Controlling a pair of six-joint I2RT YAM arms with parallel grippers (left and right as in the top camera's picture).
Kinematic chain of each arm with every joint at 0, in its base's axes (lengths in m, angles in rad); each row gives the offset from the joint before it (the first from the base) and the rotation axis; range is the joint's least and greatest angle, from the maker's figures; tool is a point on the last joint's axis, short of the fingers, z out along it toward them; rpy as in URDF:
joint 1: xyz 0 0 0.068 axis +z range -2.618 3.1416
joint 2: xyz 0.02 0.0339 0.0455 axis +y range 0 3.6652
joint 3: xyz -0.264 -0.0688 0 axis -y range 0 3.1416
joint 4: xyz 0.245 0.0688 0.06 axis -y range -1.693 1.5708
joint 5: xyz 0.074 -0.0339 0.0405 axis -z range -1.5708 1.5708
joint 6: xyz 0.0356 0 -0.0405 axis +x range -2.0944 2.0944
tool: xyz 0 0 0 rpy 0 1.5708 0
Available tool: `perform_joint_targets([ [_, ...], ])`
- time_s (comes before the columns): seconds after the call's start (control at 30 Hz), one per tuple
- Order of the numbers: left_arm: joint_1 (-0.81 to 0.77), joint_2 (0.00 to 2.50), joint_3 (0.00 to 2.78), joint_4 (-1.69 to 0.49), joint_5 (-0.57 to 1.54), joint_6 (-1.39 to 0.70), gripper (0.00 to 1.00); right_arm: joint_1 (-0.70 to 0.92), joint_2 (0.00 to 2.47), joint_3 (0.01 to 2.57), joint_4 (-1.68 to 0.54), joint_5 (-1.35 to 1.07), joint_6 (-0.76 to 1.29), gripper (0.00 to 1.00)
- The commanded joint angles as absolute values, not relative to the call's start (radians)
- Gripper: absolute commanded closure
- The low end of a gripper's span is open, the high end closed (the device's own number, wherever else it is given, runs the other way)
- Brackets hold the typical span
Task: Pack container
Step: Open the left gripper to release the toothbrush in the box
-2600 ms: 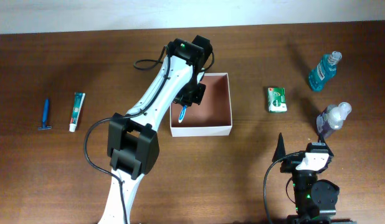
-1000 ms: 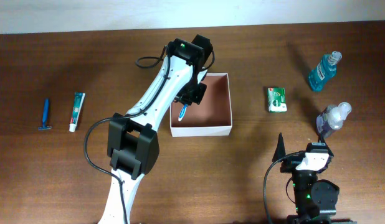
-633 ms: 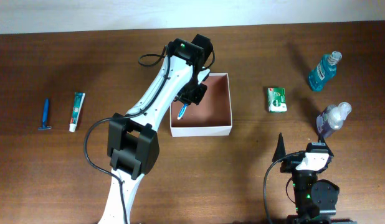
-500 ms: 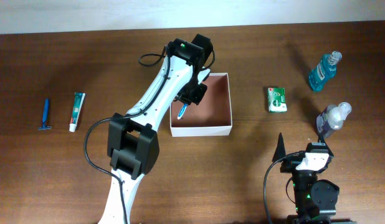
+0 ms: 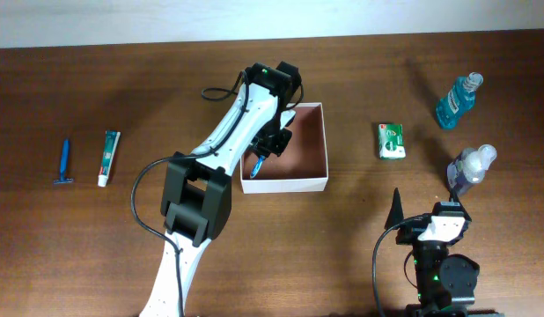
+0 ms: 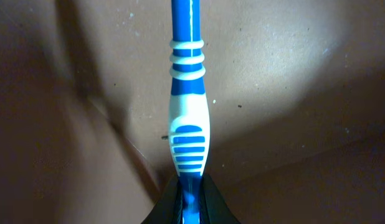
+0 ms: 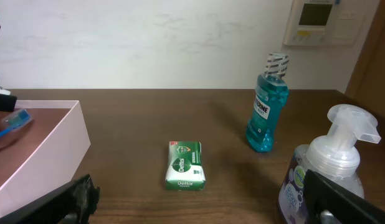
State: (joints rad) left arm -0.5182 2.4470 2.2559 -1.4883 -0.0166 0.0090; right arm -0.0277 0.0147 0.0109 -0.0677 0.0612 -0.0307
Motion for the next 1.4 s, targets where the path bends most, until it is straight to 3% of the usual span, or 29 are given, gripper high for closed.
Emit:
perform_joint_targets([
  [0.0,-0.524,2.453,2.254,-1.502,-0.023,0.031,0.99,-0.020,0.007,0.006,-0.075,0.063,-0.030,0.02],
  [0.4,-0.524,2.453,2.254,-1.542,-0.023,-0.054,0.98,-0.020,0.007,0.006,-0.075,0.063,-0.030,0.02],
  [0.5,-0.524,2.453,2.254,-1.529,-0.023,-0.057,0.87,-0.020,0.007,0.006,-0.075,0.063,-0.030,0.02],
  [1.1,-0.524,2.455,2.257,-1.477,-0.022,-0.056,0.89,-0.020,0.007,0.006,-0.075,0.063,-0.030,0.02],
  [1.37,-0.523,2.455,2.416,-1.531,0.024,-0.056,0.87,-0.020,0.007,0.006,-0.075,0.063,-0.029,0.02],
])
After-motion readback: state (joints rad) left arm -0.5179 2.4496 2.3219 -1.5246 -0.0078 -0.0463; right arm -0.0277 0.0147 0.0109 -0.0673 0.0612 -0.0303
